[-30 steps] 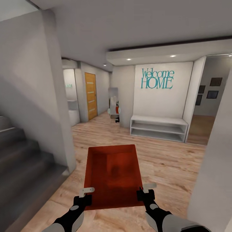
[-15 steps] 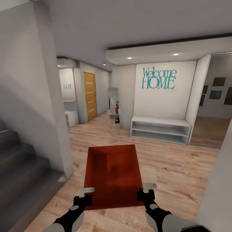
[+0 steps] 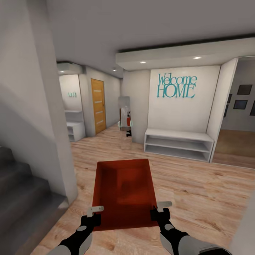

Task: Move the two storage containers from the living room to the garage. In the garage, place one container on the floor and stack the other container on top of it (either order is fine).

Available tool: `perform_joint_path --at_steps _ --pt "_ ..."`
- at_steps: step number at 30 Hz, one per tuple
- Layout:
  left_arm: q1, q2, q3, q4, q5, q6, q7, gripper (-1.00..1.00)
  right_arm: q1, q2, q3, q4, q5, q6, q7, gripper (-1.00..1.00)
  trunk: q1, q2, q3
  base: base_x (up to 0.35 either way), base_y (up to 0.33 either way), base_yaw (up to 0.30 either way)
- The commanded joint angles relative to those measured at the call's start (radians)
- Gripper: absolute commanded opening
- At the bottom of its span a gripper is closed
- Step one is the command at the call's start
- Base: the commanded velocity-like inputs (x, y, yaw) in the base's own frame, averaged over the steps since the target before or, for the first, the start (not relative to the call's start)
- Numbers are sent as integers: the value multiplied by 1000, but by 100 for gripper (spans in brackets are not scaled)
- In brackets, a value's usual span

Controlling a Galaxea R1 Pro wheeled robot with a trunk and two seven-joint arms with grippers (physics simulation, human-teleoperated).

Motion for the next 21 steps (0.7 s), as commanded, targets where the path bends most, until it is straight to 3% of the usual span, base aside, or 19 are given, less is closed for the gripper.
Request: perform_joint_path --at_steps 1,21 --pt "-1 19 -32 -3 2 -53 7 -100 -1 1 -48 3 25 4 -4 -100 1 -1 -2 322 0 0" --pt "-1 19 -32 -3 2 -53 7 -100 -1 1 -48 3 25 4 -4 -100 1 -1 -2 322 0 0"
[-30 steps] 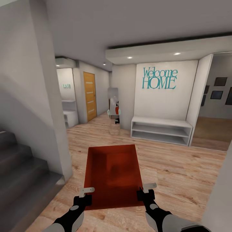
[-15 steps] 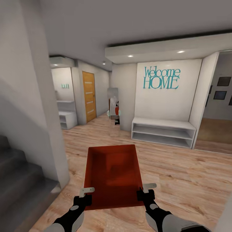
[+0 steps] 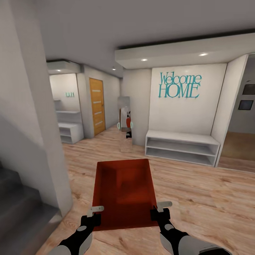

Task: Move the two storage containers from the living room to the garage. In the garage, place one container on the floor and stack the other container on top of it (either order is fine).

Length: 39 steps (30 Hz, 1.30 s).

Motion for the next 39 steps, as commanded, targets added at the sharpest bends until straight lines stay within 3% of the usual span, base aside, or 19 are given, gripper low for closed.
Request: perform_joint_path --at_steps 1,39 --pt "-1 19 -32 -3 2 -53 7 -100 -1 1 -48 3 25 4 -4 -100 1 -1 -2 322 0 0" --pt "-1 19 -32 -3 2 -53 7 -100 -1 1 -48 3 25 4 -4 -100 1 -1 -2 322 0 0"
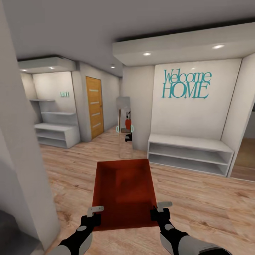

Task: Move the two storage containers from the living room to the garage. In the garage, place one container on the floor and stack the other container on top of it (either order is fine).

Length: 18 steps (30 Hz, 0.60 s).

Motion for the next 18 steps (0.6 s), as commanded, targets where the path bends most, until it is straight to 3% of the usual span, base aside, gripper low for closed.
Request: perform_joint_path --at_steps 1,18 --pt "-1 19 -32 -3 2 -53 7 -100 -1 1 -47 3 25 4 -4 -100 1 -1 -2 322 0 0" --pt "-1 19 -32 -3 2 -53 7 -100 -1 1 -47 3 25 4 -4 -100 1 -1 -2 322 0 0"
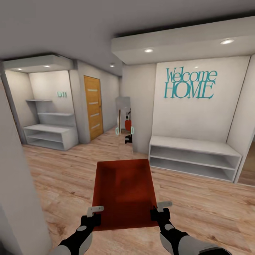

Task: Move the two storage containers from the living room to the garage. In the garage, place one container on the floor and stack the other container on top of it (either order is fine).

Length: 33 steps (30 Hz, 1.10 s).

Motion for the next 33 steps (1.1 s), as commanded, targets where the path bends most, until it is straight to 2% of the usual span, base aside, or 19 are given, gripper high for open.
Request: perform_joint_path --at_steps 1,33 --pt "-1 19 -32 -3 2 -53 7 -100 -1 1 -48 3 24 4 -4 -100 1 -1 -2 322 0 0" --pt "-1 19 -32 -3 2 -53 7 -100 -1 1 -48 3 24 4 -4 -100 1 -1 -2 322 0 0"
